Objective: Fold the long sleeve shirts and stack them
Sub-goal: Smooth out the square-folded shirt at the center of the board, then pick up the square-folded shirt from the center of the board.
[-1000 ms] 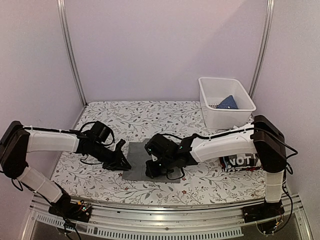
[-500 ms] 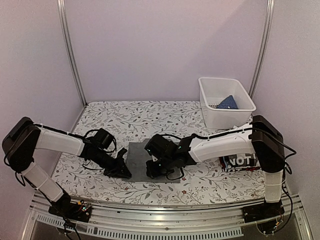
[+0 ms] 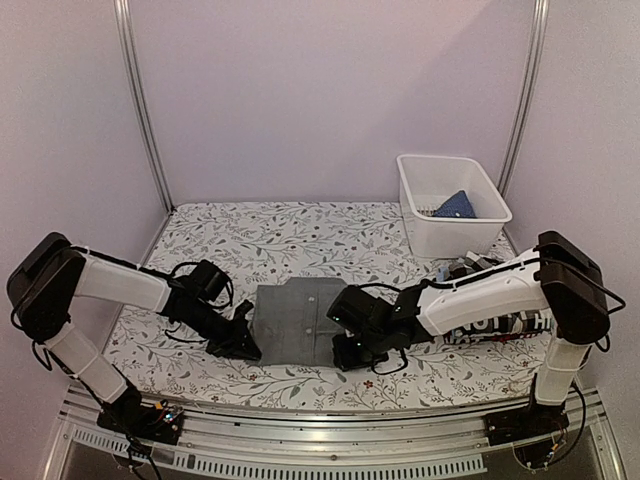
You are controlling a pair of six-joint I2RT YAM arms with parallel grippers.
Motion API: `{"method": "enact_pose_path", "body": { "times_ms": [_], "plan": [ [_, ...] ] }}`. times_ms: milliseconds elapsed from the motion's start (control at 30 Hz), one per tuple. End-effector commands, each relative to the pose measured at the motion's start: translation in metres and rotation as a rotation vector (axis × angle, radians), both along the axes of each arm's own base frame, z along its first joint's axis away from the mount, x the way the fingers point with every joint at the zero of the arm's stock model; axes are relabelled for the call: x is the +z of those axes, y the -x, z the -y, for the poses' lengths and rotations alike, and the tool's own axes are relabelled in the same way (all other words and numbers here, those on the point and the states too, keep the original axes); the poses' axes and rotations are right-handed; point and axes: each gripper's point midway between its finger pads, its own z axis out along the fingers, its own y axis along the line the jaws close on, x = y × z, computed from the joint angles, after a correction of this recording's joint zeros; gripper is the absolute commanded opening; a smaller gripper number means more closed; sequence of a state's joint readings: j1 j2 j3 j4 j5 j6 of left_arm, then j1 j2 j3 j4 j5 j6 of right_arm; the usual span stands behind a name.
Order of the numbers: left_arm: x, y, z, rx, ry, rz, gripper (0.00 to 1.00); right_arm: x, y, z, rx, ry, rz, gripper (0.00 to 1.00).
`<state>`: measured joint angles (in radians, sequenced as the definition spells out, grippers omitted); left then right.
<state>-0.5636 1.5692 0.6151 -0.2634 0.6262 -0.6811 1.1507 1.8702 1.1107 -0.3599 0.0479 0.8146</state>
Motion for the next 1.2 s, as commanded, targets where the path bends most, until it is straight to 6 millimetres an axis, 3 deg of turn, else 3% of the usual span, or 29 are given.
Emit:
{"method": "enact_pose_path", "body": {
  "times_ms": [0,300,467,567,733,967,1167],
  "plan": [
    [-0.002,0.001,-0.006,-0.007,-0.061,0.009,0.10,0.003,0.003,0.010,-0.056,-0.017,-0.027,0.25],
    [0.046,-0.036,-0.008,0.028,-0.082,0.154,0.14,0.072,-0.015,-0.007,-0.049,-0.119,0.084,0.25],
    [0.051,-0.065,-0.025,0.085,-0.098,0.194,0.17,0.090,-0.041,-0.008,-0.053,-0.151,0.123,0.26],
    [0.051,-0.086,-0.031,0.105,-0.112,0.222,0.18,0.089,-0.067,-0.003,-0.074,-0.140,0.151,0.26],
    [0.049,-0.104,-0.029,0.106,-0.087,0.231,0.23,0.063,-0.090,0.008,-0.090,-0.097,0.139,0.25],
    [0.031,-0.108,-0.029,0.090,-0.090,0.203,0.30,0.021,-0.090,0.021,-0.095,-0.056,0.080,0.24],
    [0.011,-0.101,-0.031,0.077,-0.108,0.167,0.34,0.007,-0.086,0.027,-0.098,-0.033,0.064,0.24]
  ]
}}
